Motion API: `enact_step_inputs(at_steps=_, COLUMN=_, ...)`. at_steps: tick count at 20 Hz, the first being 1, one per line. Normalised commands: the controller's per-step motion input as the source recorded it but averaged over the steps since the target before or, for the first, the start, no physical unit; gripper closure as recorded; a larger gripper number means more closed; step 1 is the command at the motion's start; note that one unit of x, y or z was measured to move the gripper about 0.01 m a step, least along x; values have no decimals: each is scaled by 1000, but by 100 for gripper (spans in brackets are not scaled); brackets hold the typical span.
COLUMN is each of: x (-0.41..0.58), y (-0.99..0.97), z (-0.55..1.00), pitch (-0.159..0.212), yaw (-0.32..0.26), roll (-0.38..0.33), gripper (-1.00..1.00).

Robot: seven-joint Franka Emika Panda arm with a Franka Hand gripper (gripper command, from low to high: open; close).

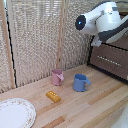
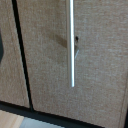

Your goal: Propose to navigate your clamp on the clench of the first drawer. Use gentle force to register to the cabinet. Send posterior your swing mandate till over it lurks, a cup of pink essence. Fortify your grip after aiming concentric with the pink cup’s periphery. Manoeuvre the pink towards the cabinet's top. Drop your compression till the cup is resting inside.

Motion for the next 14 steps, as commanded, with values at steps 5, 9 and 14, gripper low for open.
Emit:
enact_step_inputs(at_steps=5, x=119, y=-598, z=1, pitch=1, yaw=0, roll=-74, gripper=-100)
enact_step_inputs(at_steps=9, x=166, y=-608, z=17, pitch=0, yaw=0, roll=-104, gripper=-100)
enact_step_inputs(at_steps=14, x=151, y=-606, z=2, pitch=5, yaw=0, roll=-110, gripper=-100)
